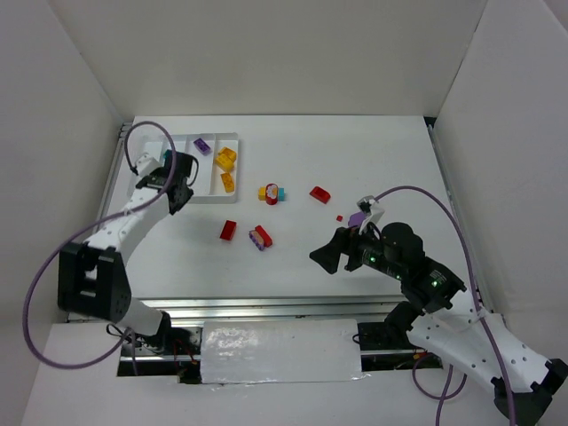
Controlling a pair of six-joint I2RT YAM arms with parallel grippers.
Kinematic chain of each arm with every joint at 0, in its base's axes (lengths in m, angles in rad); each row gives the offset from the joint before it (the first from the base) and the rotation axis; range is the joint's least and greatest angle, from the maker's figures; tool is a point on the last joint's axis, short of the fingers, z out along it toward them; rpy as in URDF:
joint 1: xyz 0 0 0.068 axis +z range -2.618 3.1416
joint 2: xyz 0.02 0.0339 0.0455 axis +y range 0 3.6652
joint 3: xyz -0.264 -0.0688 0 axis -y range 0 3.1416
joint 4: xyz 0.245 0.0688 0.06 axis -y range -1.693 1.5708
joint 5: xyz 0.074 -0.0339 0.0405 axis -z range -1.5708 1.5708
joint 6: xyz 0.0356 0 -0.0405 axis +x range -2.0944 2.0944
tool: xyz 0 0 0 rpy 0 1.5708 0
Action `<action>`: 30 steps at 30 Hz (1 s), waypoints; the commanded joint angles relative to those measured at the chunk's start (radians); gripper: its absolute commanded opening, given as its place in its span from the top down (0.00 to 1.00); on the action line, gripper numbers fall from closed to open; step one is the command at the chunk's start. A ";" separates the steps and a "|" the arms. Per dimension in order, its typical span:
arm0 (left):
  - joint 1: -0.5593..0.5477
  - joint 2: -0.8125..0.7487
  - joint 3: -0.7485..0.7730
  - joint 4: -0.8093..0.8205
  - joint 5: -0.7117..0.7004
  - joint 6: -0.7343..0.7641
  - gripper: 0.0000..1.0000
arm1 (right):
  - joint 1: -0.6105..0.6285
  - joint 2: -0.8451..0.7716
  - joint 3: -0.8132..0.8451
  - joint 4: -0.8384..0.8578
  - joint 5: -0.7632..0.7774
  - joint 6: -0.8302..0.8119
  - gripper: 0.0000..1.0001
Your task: Sort the legos into containers by color
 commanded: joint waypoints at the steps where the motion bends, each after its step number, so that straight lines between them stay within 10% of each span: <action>1: 0.119 0.156 0.146 0.030 -0.002 0.085 1.00 | -0.003 0.013 -0.016 0.063 -0.014 -0.018 0.00; 10: 0.217 0.511 0.442 0.010 0.024 0.151 0.89 | -0.007 0.039 -0.048 0.116 -0.063 -0.012 0.00; 20: 0.234 0.503 0.450 0.033 0.032 0.166 0.00 | -0.007 0.086 -0.059 0.153 -0.091 0.000 0.00; 30: 0.006 0.130 0.314 -0.025 -0.015 0.218 0.00 | -0.007 0.348 0.034 0.179 0.035 0.066 0.00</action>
